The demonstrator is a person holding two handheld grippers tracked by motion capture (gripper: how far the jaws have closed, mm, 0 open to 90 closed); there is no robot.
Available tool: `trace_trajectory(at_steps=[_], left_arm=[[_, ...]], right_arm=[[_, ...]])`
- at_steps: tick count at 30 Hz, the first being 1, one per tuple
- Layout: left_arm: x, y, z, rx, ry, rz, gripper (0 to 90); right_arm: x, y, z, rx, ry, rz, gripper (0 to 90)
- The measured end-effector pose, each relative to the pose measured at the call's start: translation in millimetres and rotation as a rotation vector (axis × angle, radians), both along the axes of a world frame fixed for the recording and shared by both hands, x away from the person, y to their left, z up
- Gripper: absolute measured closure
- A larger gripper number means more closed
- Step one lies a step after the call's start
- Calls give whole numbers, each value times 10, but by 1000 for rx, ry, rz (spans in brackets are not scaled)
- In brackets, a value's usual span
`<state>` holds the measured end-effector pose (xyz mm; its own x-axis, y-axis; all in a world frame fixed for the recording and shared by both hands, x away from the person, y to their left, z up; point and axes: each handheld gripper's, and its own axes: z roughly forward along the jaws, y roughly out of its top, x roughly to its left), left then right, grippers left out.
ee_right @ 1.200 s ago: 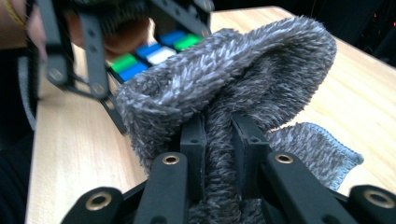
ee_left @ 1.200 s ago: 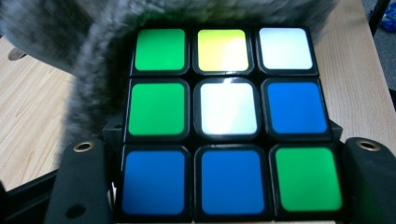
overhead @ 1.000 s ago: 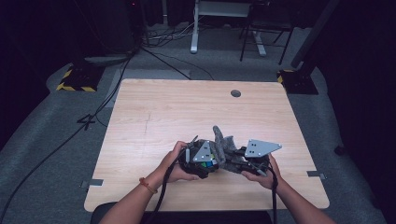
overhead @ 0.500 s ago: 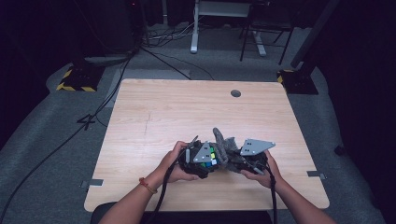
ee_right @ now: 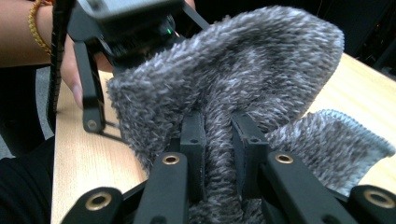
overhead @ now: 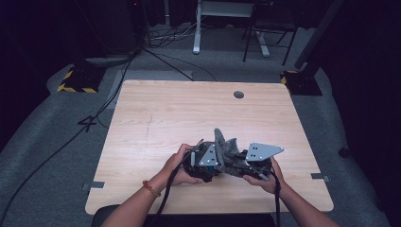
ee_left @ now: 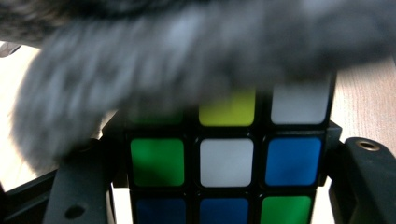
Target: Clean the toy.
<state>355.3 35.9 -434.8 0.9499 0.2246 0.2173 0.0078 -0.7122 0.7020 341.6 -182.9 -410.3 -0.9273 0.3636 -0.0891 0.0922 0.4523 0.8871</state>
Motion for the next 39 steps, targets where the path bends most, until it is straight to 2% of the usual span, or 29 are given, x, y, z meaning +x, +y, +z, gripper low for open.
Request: trace_trajectory(at_steps=[2,7,8,9,13,17,18,20,22,25,35,39], left_arm=[[8,-11,-6,0,-1,-1,333],[17,22,10,-7,-6,10,335],[14,36,20,-10,-9,13,335],[15,50,31,-16,-12,14,335],[12,104,77,-60,-13,15,335],[-6,126,135,-104,-21,0,335],[-5,120,139,-99,-31,0,335],[-9,110,130,-92,-32,2,335],[-8,111,120,-78,-34,0,333],[-3,117,118,-82,-28,-4,333],[10,102,60,-49,-18,-11,331],[28,100,48,-52,4,-6,329]], right_arm=[[-8,7,5,6,-3,4,765],[53,-10,-35,-39,-21,-39,764],[116,-42,-96,-62,-6,-62,764],[116,-42,-96,-62,-6,-62,764],[259,-107,-255,-87,58,-86,764],[337,-136,-337,-75,118,-71,762],[341,-138,-342,-63,129,-59,761],[339,-153,-328,-9,147,-22,761],[323,-164,-301,11,144,-14,762],[295,-181,-264,24,135,-15,764],[206,-152,-176,18,83,-14,765],[173,-141,-140,18,67,-23,765]])
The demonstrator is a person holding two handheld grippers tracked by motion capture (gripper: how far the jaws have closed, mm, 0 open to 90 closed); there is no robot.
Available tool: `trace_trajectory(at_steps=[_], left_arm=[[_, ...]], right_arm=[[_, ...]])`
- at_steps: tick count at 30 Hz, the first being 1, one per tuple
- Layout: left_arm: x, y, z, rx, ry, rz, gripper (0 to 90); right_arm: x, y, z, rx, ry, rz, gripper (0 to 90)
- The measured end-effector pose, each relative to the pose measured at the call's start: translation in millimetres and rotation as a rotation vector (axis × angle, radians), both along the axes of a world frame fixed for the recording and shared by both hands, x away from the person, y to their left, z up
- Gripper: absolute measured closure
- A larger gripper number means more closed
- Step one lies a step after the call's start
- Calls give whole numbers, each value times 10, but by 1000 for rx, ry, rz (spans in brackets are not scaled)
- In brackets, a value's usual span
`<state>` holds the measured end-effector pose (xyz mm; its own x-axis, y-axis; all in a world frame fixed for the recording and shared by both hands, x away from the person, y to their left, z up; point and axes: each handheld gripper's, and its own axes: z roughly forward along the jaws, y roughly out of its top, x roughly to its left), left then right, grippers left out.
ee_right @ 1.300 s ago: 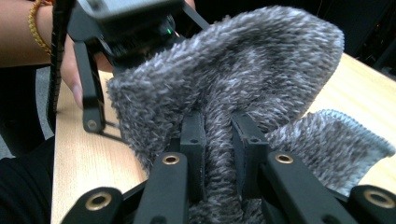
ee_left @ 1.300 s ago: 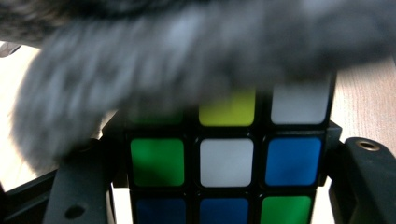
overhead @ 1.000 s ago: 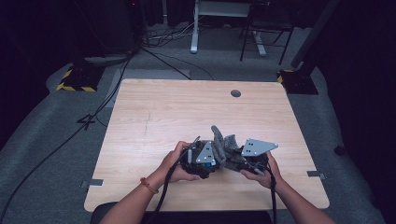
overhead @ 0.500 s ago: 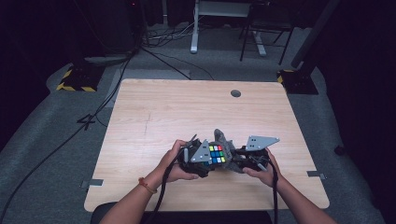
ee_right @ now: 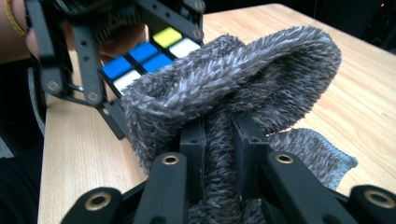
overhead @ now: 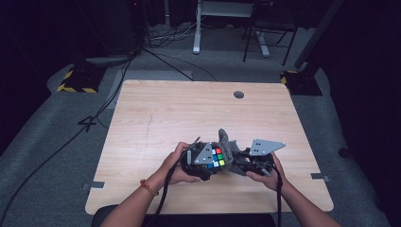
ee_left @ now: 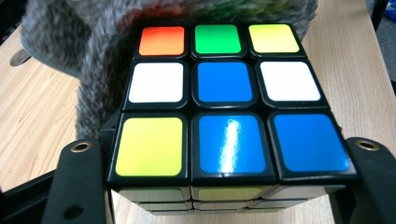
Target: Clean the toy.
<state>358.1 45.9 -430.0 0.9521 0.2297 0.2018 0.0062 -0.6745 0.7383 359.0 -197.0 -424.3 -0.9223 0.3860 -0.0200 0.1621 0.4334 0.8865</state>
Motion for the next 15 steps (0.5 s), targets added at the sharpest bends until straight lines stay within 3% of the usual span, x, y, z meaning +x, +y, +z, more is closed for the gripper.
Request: trace_trajectory(at_steps=[3,6,9,15], left_arm=[[0,-38,-37,37,-6,10,331],[3,-42,-39,25,-8,9,332],[10,-19,-18,8,-3,15,333],[30,43,35,-29,1,27,334]], right_arm=[[-27,2,42,17,-8,8,765],[-60,31,65,1,-29,4,766],[-38,25,38,4,-20,-3,766],[43,72,-123,-83,25,0,764]])
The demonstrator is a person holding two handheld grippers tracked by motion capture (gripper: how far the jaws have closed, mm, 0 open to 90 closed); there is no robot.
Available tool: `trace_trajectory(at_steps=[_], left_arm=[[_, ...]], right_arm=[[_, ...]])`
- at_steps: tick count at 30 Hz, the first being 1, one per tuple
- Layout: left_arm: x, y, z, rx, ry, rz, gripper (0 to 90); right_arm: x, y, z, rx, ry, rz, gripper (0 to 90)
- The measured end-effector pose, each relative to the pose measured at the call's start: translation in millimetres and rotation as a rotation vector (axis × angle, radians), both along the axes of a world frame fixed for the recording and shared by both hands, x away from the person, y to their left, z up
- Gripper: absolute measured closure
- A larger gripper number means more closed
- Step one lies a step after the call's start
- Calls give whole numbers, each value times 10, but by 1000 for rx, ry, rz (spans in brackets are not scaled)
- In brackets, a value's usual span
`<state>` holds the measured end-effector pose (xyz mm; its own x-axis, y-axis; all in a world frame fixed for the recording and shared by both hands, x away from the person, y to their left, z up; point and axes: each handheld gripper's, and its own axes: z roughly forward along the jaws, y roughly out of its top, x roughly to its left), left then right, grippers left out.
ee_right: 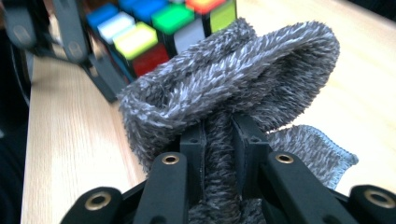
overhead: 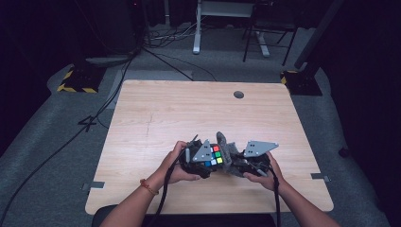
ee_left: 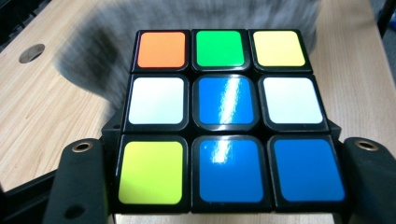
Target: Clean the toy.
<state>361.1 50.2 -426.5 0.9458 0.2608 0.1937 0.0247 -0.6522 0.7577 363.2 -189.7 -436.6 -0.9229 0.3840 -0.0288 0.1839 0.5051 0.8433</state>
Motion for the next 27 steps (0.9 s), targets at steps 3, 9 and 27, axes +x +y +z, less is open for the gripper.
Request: trace_trajectory(at_steps=[3,9,27], left_arm=[[4,0,-16,7,9,-5,334],[3,-51,-69,28,23,-17,335],[35,17,-26,-2,23,-1,335]], right_arm=[[18,-1,-8,-3,13,8,764],[-87,-46,184,79,-46,19,764],[12,-1,15,24,4,9,763]])
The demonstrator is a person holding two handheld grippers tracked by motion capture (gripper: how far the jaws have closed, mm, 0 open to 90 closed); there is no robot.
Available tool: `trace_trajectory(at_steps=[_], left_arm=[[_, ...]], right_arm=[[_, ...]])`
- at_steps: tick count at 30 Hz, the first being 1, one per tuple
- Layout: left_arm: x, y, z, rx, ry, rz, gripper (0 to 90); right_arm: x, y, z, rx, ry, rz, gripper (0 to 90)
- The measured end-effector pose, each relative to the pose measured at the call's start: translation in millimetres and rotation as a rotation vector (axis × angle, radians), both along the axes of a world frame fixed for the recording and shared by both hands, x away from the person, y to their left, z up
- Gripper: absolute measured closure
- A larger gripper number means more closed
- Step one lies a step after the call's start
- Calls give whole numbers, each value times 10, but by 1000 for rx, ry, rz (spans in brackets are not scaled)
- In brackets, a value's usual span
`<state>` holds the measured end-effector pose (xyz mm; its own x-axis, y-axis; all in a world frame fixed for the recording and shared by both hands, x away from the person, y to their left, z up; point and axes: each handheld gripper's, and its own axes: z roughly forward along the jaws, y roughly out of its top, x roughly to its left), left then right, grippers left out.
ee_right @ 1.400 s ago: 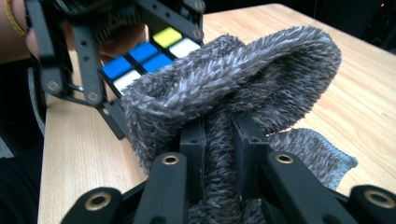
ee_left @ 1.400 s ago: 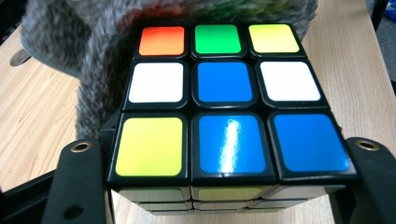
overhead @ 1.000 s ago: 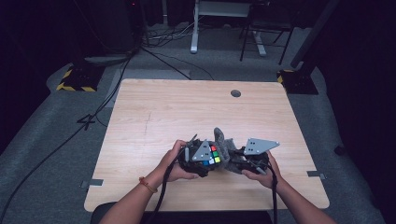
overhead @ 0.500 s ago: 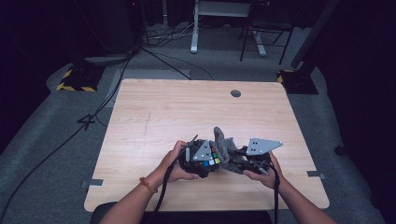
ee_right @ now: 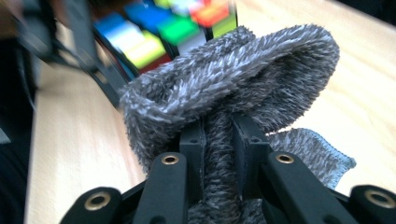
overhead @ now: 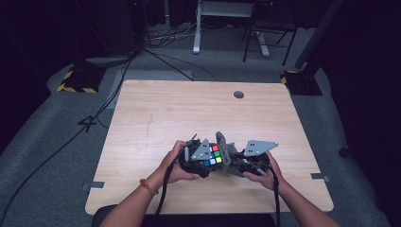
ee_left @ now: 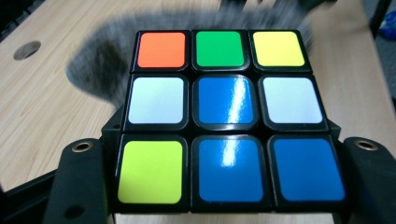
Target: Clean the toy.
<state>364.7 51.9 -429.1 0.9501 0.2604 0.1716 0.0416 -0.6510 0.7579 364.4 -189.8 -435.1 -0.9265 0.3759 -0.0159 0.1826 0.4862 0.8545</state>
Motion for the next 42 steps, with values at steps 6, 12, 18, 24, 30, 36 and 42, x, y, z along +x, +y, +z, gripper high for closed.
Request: trace_trajectory(at_steps=[6,12,18,24,30,36,42], left_arm=[[12,-34,-32,12,9,-17,335],[-34,-29,5,-9,-3,-28,334],[-25,-22,6,-6,3,-30,334],[-37,-55,-34,20,2,-24,333],[-34,-71,-54,33,3,-20,331],[-31,-88,-83,55,0,-17,328],[-20,-94,-110,57,18,-22,329]], right_arm=[[-58,-27,116,35,-40,6,763],[3,16,-7,-35,6,-8,763],[5,36,-27,-63,-9,-14,764],[-84,21,87,-31,-44,-16,766],[-132,34,144,-18,-67,-16,767],[-140,35,158,-14,-70,-13,767],[-127,23,134,-16,-77,5,768]])
